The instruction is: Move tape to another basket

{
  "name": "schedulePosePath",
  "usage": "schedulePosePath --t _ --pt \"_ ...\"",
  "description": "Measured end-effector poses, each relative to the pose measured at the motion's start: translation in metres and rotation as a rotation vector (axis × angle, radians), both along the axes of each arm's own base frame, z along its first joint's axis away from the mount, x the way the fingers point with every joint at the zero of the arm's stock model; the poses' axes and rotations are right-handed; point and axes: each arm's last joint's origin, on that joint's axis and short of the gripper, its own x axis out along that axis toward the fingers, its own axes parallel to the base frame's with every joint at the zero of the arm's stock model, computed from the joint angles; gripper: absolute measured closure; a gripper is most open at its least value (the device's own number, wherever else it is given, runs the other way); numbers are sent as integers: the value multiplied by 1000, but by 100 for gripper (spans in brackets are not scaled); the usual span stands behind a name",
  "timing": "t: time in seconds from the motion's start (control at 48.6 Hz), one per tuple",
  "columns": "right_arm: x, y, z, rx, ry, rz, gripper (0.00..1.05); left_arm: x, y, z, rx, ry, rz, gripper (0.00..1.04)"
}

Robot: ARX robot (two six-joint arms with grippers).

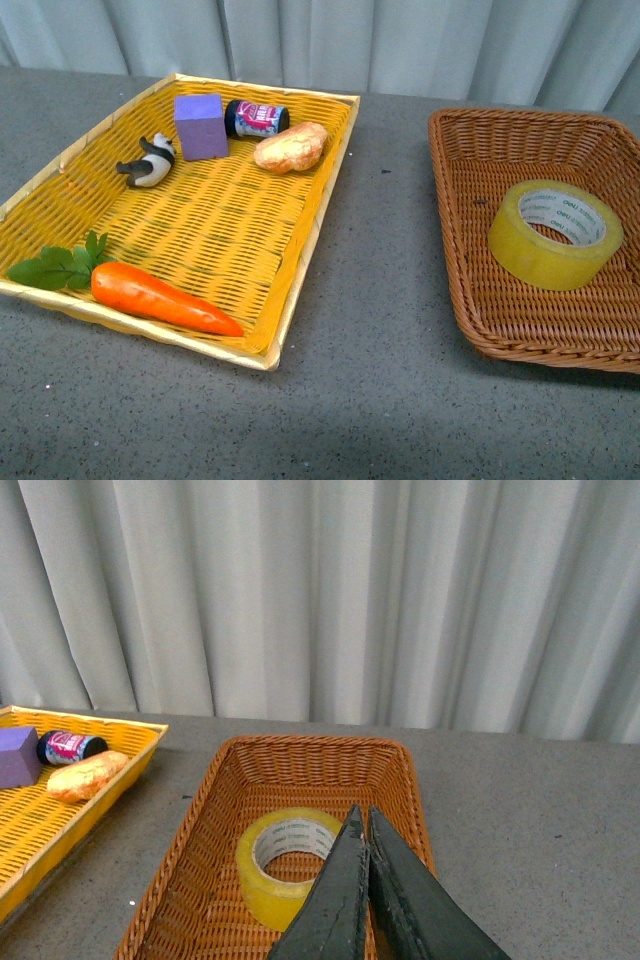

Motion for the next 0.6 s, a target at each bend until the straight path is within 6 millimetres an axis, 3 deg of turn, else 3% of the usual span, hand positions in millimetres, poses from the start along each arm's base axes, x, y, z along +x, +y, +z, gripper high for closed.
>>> schedulePosePath --t 0.185,0.597 --pt "-8 0 -5 0 34 0 104 -11 0 -3 0 7 0 101" --pt "-12 0 -3 0 7 1 104 -11 0 -3 0 7 0 101"
